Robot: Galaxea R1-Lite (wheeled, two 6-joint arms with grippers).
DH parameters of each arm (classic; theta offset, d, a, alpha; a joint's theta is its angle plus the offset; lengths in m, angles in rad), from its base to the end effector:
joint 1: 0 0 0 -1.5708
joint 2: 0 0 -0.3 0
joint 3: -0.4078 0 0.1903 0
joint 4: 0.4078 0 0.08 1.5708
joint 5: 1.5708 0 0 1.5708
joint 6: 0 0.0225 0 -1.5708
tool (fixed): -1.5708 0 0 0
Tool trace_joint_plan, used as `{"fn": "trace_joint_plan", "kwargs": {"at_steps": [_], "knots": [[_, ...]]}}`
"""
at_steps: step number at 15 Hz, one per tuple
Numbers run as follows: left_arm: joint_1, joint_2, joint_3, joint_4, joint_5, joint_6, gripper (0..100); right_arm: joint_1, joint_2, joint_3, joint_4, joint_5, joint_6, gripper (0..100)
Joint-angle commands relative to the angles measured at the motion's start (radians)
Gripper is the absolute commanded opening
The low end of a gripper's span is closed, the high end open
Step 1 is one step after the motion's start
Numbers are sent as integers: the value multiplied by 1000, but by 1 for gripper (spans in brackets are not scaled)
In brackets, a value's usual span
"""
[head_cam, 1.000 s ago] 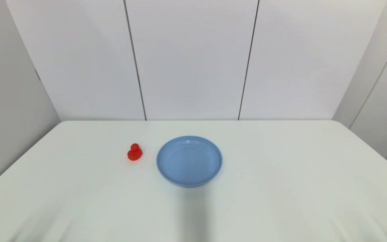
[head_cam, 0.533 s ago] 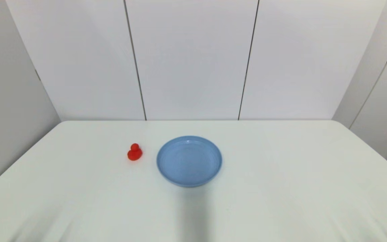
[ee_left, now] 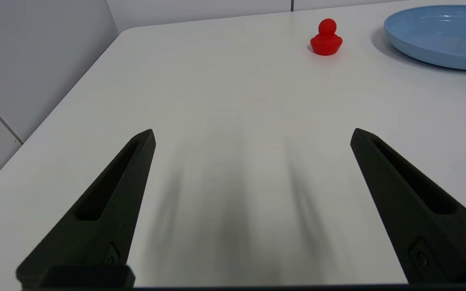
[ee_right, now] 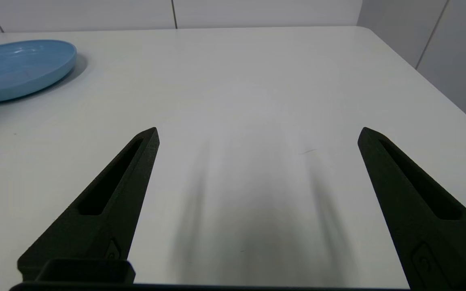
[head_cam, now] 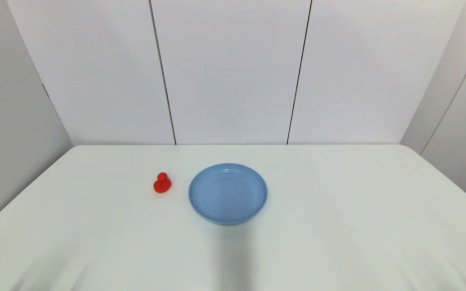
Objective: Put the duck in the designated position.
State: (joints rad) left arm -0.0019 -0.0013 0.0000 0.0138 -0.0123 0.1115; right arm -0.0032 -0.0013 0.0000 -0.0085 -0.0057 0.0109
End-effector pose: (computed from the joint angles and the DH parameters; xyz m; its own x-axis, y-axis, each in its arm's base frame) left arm -0.0229 -0.0002 0.0740 0.9998 -0.0142 -0.0125 0.0155 0.9937 0.1111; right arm -0.0229 -0.0001 0.0763 0.9999 -0.0089 0.0098 0.0088 0.9999 0.0110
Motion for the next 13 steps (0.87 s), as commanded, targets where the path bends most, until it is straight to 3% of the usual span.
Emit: {"fn": "trace_joint_plan", "kwargs": {"at_steps": [1,13], "knots": [[0,0,0,0,0,0,100,0,1,0,1,-2,0,100],[-1,0,0,0,0,0,100,0,1,0,-1,-19,4,100]]}}
